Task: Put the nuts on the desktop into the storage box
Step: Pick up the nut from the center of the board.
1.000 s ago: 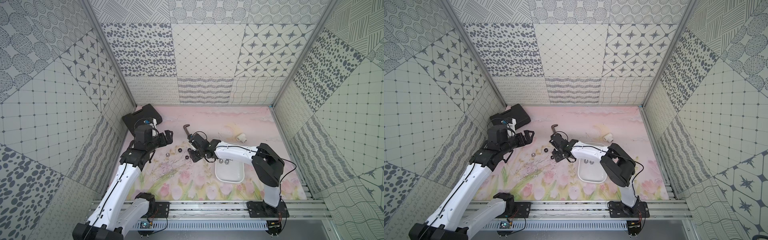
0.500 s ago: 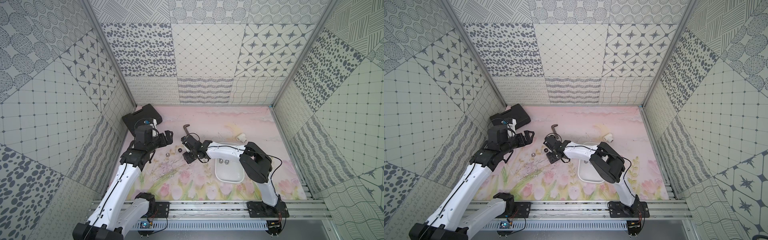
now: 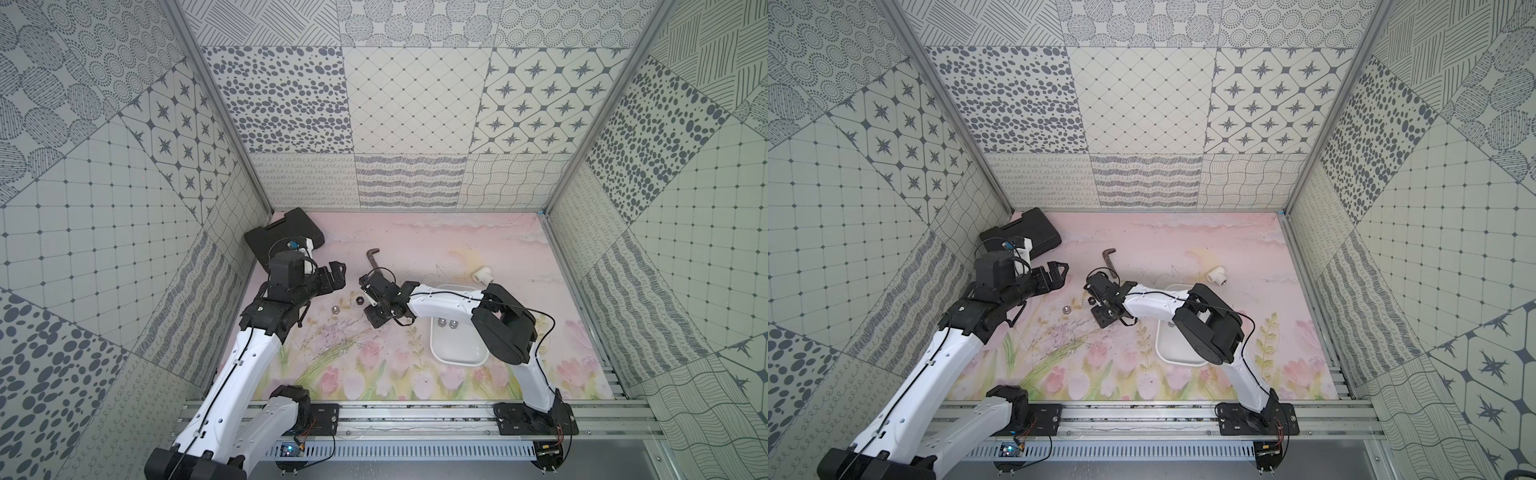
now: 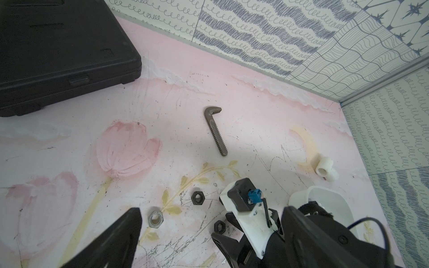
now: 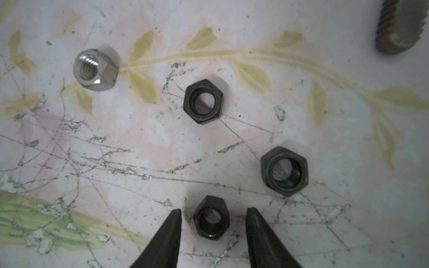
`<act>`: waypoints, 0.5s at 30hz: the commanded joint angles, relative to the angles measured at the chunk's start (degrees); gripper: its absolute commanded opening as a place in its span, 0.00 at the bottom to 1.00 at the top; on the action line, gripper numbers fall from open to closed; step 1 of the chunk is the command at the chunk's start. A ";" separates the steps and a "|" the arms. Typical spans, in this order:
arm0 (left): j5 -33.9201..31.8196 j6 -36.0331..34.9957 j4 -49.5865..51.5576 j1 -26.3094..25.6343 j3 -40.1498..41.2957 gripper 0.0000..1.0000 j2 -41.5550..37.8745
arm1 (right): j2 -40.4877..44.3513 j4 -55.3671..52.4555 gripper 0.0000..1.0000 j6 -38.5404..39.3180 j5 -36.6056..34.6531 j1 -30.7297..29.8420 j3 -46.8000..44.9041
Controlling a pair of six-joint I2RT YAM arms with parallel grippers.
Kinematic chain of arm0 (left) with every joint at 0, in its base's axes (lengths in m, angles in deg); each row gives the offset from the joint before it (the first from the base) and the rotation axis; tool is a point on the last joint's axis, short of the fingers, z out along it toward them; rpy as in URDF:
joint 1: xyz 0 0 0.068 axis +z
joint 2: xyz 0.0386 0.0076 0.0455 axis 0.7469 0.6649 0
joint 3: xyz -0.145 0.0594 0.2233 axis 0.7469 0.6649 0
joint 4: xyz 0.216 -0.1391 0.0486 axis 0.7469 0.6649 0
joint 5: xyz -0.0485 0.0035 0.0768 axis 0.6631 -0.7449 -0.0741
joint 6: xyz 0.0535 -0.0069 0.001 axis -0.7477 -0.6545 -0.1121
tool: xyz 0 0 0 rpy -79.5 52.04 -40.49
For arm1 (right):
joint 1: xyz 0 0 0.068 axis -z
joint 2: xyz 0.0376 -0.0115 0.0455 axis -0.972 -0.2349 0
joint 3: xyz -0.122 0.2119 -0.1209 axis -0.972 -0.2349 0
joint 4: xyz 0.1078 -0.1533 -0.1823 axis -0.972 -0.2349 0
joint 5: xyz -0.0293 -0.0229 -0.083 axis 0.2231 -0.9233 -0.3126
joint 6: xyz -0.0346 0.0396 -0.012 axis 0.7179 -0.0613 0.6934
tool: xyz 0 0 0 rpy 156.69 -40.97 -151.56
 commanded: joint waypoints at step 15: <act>-1.44 -0.51 -1.08 -0.10 0.08 0.99 -0.84 | -0.18 -0.26 0.18 1.57 -2.54 -1.04 0.33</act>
